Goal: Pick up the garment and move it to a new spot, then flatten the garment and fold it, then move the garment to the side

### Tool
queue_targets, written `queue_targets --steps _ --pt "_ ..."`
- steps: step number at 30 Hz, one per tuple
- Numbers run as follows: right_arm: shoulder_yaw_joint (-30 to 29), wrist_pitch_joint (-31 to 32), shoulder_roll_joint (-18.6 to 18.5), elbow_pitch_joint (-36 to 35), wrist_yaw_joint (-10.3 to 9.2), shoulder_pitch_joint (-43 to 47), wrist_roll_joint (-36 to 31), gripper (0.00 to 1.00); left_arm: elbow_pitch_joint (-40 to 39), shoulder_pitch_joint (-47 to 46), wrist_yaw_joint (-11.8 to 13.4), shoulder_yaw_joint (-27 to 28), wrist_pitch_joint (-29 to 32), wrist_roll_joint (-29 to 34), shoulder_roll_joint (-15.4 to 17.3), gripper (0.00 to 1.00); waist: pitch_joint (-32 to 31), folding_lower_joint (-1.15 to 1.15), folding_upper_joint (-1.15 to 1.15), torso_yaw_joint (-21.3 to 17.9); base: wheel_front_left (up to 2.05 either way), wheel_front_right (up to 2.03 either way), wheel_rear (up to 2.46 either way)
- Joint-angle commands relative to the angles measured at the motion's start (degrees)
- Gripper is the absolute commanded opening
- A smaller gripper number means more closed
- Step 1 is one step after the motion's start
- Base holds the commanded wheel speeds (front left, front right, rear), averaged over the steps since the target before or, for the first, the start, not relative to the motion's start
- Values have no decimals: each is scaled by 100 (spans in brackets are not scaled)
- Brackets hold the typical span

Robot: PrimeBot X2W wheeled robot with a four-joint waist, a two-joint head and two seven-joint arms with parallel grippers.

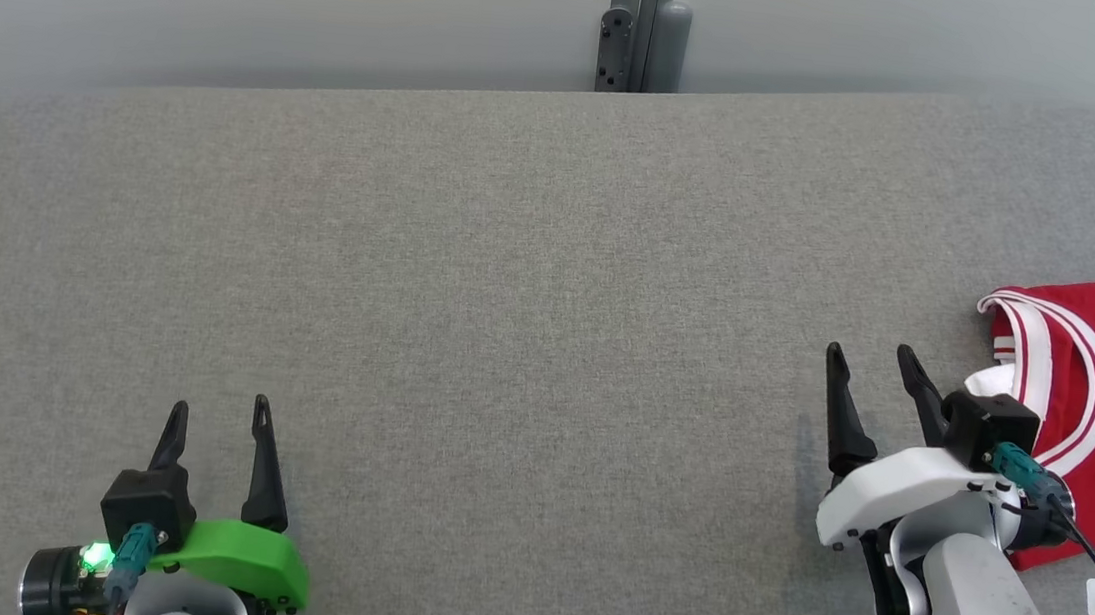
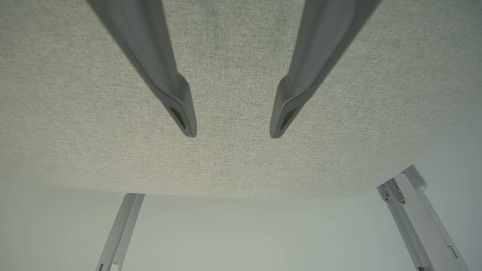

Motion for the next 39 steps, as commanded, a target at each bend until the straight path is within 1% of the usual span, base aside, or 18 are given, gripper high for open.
queue_targets --steps 1,5,10,22,23,28,39 --pt "43 -12 -15 -42 -9 107 57 100 -32 101 21 27 1 38 25 100 -131 0 0 64 0 0 0" --pt "146 -12 -13 -109 -9 202 178 100 -60 195 25 73 1 55 26 100 -274 0 0 106 0 0 0" --pt "209 -12 -14 -157 -9 293 276 100 -75 293 -27 154 1 38 26 100 -391 0 0 132 0 0 0" --pt "311 -12 -13 -228 -9 391 338 100 -181 372 -250 286 1 -190 24 100 -462 0 0 116 0 0 0" --pt "312 -12 -13 -228 -9 394 337 0 -203 369 -285 304 1 -244 25 0 -460 0 0 115 0 0 0" --pt "283 33 31 -22 0 480 359 0 28 366 -274 284 26 -302 -27 0 -463 0 0 115 0 0 0" --pt "121 368 24 -307 -1 601 1567 0 -90 296 -447 422 361 -1486 -20 0 -473 0 0 109 0 0 0"
